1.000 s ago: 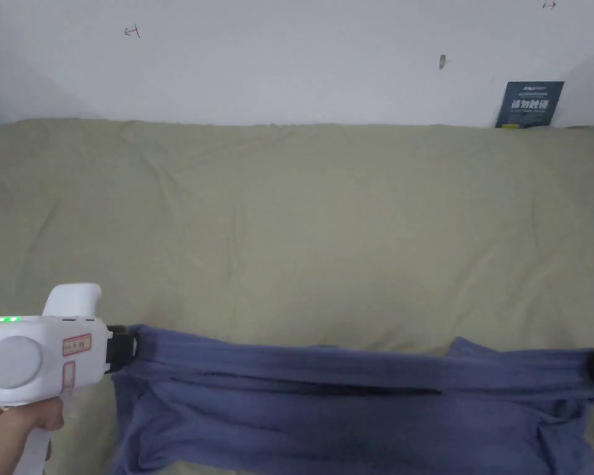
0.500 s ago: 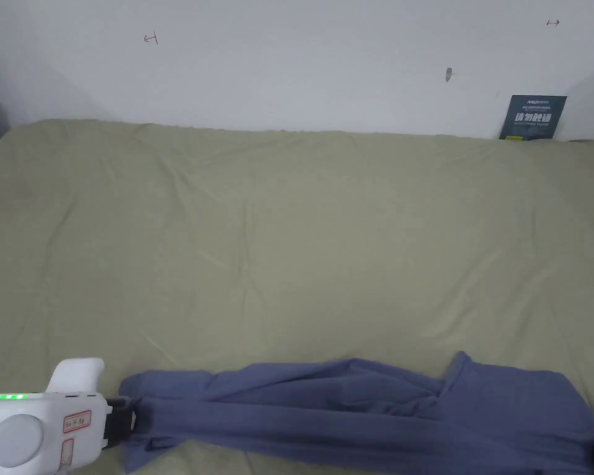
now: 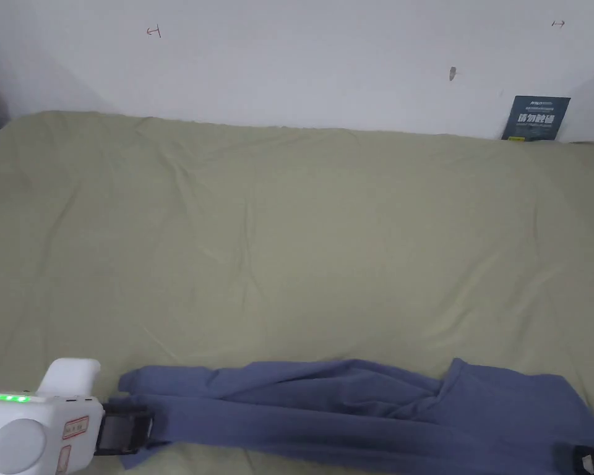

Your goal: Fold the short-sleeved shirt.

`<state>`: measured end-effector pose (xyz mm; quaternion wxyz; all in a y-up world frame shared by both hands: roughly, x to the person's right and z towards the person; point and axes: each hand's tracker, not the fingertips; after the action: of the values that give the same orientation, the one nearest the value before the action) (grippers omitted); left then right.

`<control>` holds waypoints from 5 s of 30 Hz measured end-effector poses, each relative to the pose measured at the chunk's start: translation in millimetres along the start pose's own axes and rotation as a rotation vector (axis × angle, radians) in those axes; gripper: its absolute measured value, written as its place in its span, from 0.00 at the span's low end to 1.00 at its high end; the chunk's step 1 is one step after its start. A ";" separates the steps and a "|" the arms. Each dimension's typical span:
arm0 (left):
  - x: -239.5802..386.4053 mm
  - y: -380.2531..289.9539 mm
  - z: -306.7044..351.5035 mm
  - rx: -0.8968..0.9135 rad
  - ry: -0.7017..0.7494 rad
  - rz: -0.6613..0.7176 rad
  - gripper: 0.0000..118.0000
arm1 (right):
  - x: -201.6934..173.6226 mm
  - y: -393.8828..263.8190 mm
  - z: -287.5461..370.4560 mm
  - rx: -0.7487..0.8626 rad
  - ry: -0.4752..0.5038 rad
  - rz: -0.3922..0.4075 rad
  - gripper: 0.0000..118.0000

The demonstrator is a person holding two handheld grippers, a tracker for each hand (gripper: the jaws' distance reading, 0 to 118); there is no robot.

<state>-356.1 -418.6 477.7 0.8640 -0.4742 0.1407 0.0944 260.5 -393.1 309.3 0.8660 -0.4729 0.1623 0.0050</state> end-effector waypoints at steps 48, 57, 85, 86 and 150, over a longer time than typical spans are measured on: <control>-50.3 39.1 -121.0 -0.193 -0.810 0.434 0.09 | -148.3 0.1 58.8 0.220 0.151 0.029 0.00; -82.8 62.4 -86.0 -0.141 -0.737 0.464 0.08 | -145.6 1.1 64.1 0.239 0.178 0.024 0.00; 91.9 114.4 39.9 -0.079 -0.204 0.033 0.08 | -126.9 -9.6 79.9 0.271 0.180 0.093 0.00; 108.7 114.7 33.5 -0.088 -0.193 0.019 0.08 | -125.2 -10.6 80.3 0.269 0.186 0.092 0.00; 34.7 81.1 -7.0 -0.069 -0.444 0.181 0.00 | -141.9 -0.5 62.9 0.239 0.255 0.046 0.00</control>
<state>-348.5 -380.3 398.3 0.8450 -0.4566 -0.0138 0.2782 143.5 -321.1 381.8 0.8881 -0.3597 0.2811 -0.0545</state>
